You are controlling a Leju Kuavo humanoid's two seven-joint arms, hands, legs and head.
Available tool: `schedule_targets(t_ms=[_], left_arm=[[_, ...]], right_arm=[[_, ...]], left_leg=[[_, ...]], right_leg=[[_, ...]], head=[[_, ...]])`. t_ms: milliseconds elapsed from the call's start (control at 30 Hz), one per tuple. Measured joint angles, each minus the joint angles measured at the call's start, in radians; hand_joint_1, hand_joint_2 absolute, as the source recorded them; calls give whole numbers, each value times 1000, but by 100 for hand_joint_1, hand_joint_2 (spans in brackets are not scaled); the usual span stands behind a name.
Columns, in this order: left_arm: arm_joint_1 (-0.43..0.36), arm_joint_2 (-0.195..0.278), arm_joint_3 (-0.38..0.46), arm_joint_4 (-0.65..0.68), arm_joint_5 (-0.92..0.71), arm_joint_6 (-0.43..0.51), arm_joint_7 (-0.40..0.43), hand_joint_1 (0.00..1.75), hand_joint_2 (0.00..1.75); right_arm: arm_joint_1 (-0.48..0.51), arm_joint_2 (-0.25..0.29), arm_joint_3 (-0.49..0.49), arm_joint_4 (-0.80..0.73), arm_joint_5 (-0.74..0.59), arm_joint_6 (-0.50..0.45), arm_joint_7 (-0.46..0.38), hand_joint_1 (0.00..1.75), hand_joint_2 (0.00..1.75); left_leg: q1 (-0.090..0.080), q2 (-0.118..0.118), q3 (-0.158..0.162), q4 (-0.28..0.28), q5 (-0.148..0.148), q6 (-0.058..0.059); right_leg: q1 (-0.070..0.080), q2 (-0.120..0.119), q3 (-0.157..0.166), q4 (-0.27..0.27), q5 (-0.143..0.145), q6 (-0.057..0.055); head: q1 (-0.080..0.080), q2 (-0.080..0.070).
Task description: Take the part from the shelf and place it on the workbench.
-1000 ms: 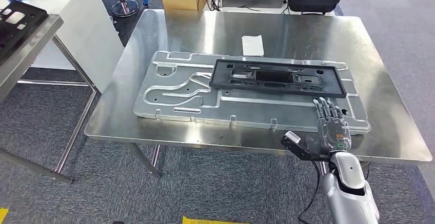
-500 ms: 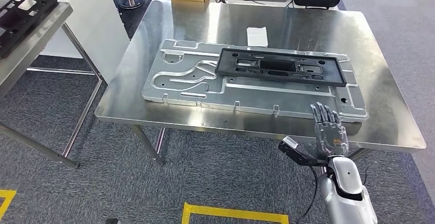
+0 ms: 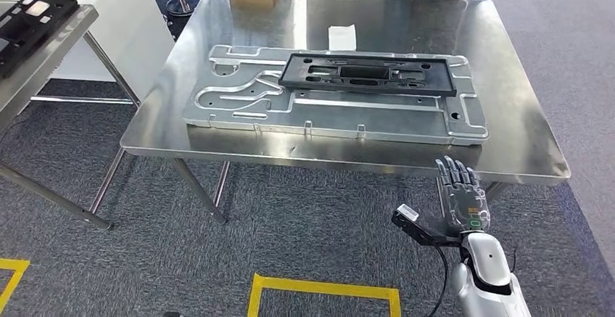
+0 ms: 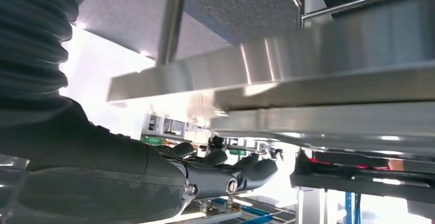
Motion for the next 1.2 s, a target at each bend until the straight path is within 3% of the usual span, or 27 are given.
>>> schedule_targets(t_ms=[33,67,100,167,200,267,300,367,400,433,500,533,567,600,667,700,767,800,833,900,967,1033,1067,1100,1133,1167,1200], left_arm=[[0,0,0,0,0,0,0,0,0],[0,0,1,0,1,0,-1,0,0],[0,0,1,0,1,0,-1,0,0],[-2,0,2,0,1,0,-2,0,0],[-4,1,3,0,2,1,-2,0,0],[-8,2,3,0,4,2,-4,0,0],[-9,1,4,0,6,3,-5,0,0],[-6,-3,7,0,14,6,-8,0,0],[-3,-4,10,0,17,8,-9,0,0],[1,-6,12,0,21,11,-12,0,0],[9,-8,19,1,27,15,-17,0,0],[13,-8,23,1,30,16,-19,0,0],[15,-10,28,1,31,16,-20,0,0],[16,-11,32,1,31,16,-22,0,0],[17,-15,40,1,31,17,-24,0,0],[18,-16,44,1,31,17,-24,0,0],[17,-19,53,1,32,19,-27,0,0],[17,-20,58,1,32,21,-29,0,0],[18,-21,63,1,32,23,-30,0,0],[21,-22,73,1,31,28,-30,0,0],[28,-22,81,1,31,31,-30,0,0],[31,-23,86,1,30,31,-30,0,0],[31,-23,87,1,29,31,-30,0,0],[30,-23,88,1,29,32,-30,0,0],[29,-23,90,1,28,32,-30,0,0],[29,-23,91,1,28,33,-30,0,0],[28,-24,92,1,28,35,-30,0,0]], right_arm=[[8,2,0,0,0,-4,0,0,0],[16,5,0,0,0,-8,0,0,0],[23,8,0,-1,1,-11,0,0,0],[32,13,0,-5,1,-15,0,0,0],[34,15,1,-8,1,-16,0,0,0],[39,18,1,-14,0,-18,0,0,0],[44,20,1,-17,-4,-21,0,0,0],[71,32,-3,-28,-18,-39,-8,0,0],[95,44,-8,-36,-27,-55,-17,0,0],[124,59,-16,-43,-40,-71,-30,0,0],[178,93,-39,-51,-76,-91,-69,0,0],[200,112,-53,-52,-106,-92,-95,0,0],[217,131,-71,-53,-143,-88,-125,0,44],[231,150,-91,-53,-181,-80,-155,0,87],[251,186,-139,-52,-253,-56,-211,0,175],[257,204,-165,-52,-294,-31,-242,0,175],[260,243,-227,-51,-400,47,-315,0,175],[260,265,-267,-48,-455,94,-354,0,175],[259,287,-312,-42,-496,136,-389,0,175],[259,328,-402,-23,-536,194,-442,0,175],[259,358,-475,-6,-541,216,-470,0,175],[257,380,-527,2,-537,227,-481,0,175],[256,390,-547,6,-533,231,-483,0,175],[255,398,-564,9,-530,235,-484,0,175],[254,403,-579,12,-531,242,-484,0,131],[253,407,-593,16,-538,255,-483,0,87],[251,410,-611,23,-552,278,-483,0,44]], left_leg=[[-3,0,-7,61,-30,3],[-6,0,-2,99,-35,9],[-11,0,19,106,-17,18],[-27,-1,109,24,32,49],[-37,-1,171,-57,32,66],[-51,0,262,-189,10,80],[-55,1,277,-221,5,80],[-55,2,267,-239,36,80],[-53,3,257,-246,54,84],[-49,5,243,-252,73,89],[-46,6,208,-255,106,95],[-46,7,187,-253,121,95],[-46,9,164,-249,136,92],[-45,11,140,-242,150,89],[-41,14,90,-222,172,80],[-41,15,69,-209,180,73],[-40,16,44,-188,193,60],[-40,16,39,-184,202,54],[-38,17,37,-185,213,47],[-33,13,27,-179,205,33],[-27,8,4,-115,112,20],[-23,7,-19,6,11,10],[-21,7,-21,61,-4,6],[-20,7,-10,94,10,5],[-19,7,14,98,45,4],[-18,6,55,70,80,6],[-18,5,114,11,93,9]], right_leg=[[6,-1,-15,0,12,-4],[13,-2,-31,0,25,-7],[20,-3,-47,0,38,-9],[31,-2,-76,0,65,-12],[35,-1,-86,0,78,-12],[36,-2,-90,-9,103,-5],[34,-3,-88,-18,117,0],[31,-4,-86,-36,135,11],[30,-3,-90,-32,115,16],[30,-1,-97,-10,71,21],[26,2,-118,95,-53,28],[24,1,-125,162,-93,33],[22,1,-126,219,-100,37],[19,1,-115,255,-80,41],[13,1,-48,236,-18,49],[11,0,17,172,-20,51],[13,0,138,18,-82,44],[16,0,172,-35,-110,37],[19,-1,177,-56,-117,27],[18,-8,158,-58,-94,8],[16,-12,128,-60,-65,-7],[17,-12,90,-58,-35,-11],[17,-12,70,-57,-20,-9],[18,-12,49,-55,-7,-7],[17,-12,29,-52,5,-4],[17,-13,9,-48,17,0],[17,-12,-7,-43,27,4]], head=[[-1,0],[-1,0],[-1,0],[0,0],[0,0],[1,0],[-2,0],[-8,0],[-10,0],[-7,0],[-3,0],[-1,0],[-1,0],[-1,0],[-1,0],[0,0],[1,0],[1,0],[1,0],[3,0],[-1,0],[-6,0],[-7,0],[-7,0],[-7,0],[-7,0],[-7,0]])
